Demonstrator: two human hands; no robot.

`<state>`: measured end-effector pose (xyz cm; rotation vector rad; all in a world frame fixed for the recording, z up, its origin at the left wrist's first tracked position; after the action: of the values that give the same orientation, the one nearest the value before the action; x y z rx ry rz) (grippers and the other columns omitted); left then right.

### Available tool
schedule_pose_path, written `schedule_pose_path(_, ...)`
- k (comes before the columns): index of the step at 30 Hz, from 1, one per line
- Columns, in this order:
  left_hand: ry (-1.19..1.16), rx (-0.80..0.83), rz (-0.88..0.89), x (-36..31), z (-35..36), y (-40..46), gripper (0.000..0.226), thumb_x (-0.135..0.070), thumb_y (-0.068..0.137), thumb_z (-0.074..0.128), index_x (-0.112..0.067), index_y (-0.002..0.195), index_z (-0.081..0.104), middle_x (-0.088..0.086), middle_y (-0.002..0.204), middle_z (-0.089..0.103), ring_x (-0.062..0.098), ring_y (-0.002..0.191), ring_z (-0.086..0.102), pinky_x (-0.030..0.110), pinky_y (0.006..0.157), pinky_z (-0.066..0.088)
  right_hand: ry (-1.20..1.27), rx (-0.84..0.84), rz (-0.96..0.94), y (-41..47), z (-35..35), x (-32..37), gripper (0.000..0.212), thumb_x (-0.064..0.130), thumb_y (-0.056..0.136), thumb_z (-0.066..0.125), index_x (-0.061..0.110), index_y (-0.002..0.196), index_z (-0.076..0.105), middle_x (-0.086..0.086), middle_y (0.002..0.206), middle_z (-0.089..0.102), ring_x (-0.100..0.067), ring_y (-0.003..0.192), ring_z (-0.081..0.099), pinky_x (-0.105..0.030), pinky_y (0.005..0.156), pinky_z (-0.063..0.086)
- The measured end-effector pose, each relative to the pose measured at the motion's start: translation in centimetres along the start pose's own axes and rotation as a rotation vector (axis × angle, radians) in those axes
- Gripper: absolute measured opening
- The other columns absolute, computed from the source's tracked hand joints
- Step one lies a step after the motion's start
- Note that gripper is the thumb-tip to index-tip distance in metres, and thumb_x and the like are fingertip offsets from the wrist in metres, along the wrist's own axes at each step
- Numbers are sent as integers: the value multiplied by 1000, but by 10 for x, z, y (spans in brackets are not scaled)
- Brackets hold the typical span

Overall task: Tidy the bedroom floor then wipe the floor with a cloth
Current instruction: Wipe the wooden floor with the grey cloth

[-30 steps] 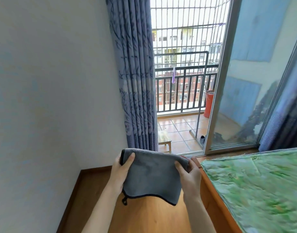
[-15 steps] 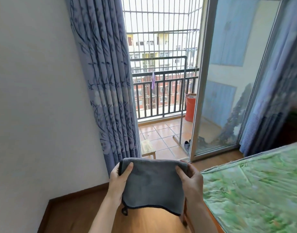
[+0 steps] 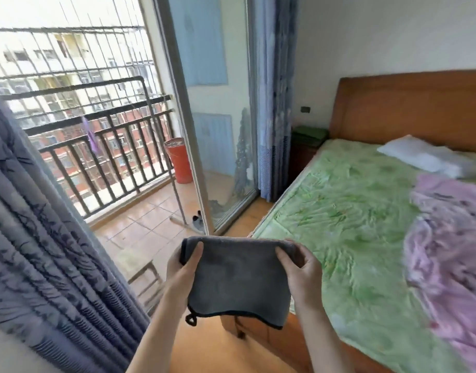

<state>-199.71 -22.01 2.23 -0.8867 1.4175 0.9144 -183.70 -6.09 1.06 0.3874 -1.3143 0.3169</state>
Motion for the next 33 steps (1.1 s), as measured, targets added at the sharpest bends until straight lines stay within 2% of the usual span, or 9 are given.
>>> schedule_pose_path(3, 5, 145, -13, 5, 76, -8, 26, -38, 89, 57, -16, 100, 63, 8, 100, 67, 28, 98, 61, 45, 86, 50, -31, -218, -24, -3, -69, 13, 13, 10, 82, 70, 20, 90, 68, 7, 89, 69, 3, 81, 63, -14, 73, 49)
schedule_pose_path(8, -67, 356, -108, 14, 192, -87, 20, -38, 95, 47, -24, 108, 52, -7, 98, 55, 14, 98, 50, 26, 80, 37, -115, -428, -74, -40, -196, 40, 6, 11, 82, 70, 16, 86, 68, 0, 84, 70, -12, 81, 65, -25, 74, 50)
schedule_pose_path(11, -85, 509, -227, 32, 250, -150, 29, -43, 94, 48, -21, 112, 51, -2, 104, 56, 20, 101, 54, 34, 85, 44, -123, -557, -86, -77, -274, 49, 11, 8, 82, 69, 18, 86, 68, 1, 85, 71, -11, 82, 65, -25, 76, 50)
schedule_pose_path(15, -40, 709, -204, 31, 328, -227, 27, -40, 93, 52, -16, 103, 60, 6, 101, 65, 26, 103, 60, 41, 91, 48, -111, -741, -72, -130, -371, 64, 15, 5, 81, 69, 20, 83, 68, 4, 84, 71, -10, 82, 65, -22, 74, 49)
schedule_pose_path(21, -38, 972, -128, 19, 432, -350, 21, -37, 91, 57, -19, 96, 66, 7, 99, 69, 25, 101, 63, 49, 94, 49, -165, -985, -98, -207, -510, 101, 12, 24, 70, 76, 19, 80, 72, -6, 85, 73, -21, 82, 65, -39, 78, 50)
schedule_pose_path(23, -34, 1067, -105, 24, 461, -391, 19, -40, 90, 58, -24, 92, 66, 6, 98, 68, 25, 102, 62, 50, 95, 47, -141, -1053, -122, -233, -547, 110, 8, 12, 74, 76, 16, 79, 71, -8, 86, 72, -20, 82, 62, -39, 80, 49)
schedule_pose_path(27, 5, 1242, -180, 34, 510, -466, 67, -66, 73, 62, -20, 122, 58, 5, 129, 57, 22, 120, 53, 47, 103, 42, -141, -1204, -112, -280, -606, 128, 12, 2, 79, 71, 14, 81, 70, -9, 87, 71, -18, 82, 63, -39, 80, 50)
schedule_pose_path(31, 16, 1374, -190, 33, 555, -530, 28, -37, 91, 56, -13, 105, 63, 4, 103, 65, 21, 104, 59, 37, 91, 46, -136, -1374, -79, -317, -653, 134, 12, 8, 80, 72, 17, 88, 69, -2, 91, 72, -14, 86, 67, -31, 78, 53)
schedule_pose_path(33, 37, 1427, -185, 38, 580, -557, 20, -35, 92, 56, -17, 96, 64, 0, 97, 65, 17, 98, 59, 35, 91, 46, -140, -1447, -69, -330, -673, 135, 15, 10, 81, 71, 23, 85, 67, 6, 90, 70, -7, 83, 66, -22, 72, 54)
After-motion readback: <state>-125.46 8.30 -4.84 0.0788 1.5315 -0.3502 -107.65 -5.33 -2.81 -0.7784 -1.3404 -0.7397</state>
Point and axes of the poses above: each hand's wrist, its own y-axis towards the middle knuckle, its own z-axis out of the palm, x = y × z, the point moved 3 cm from there along y, towards the middle knuckle
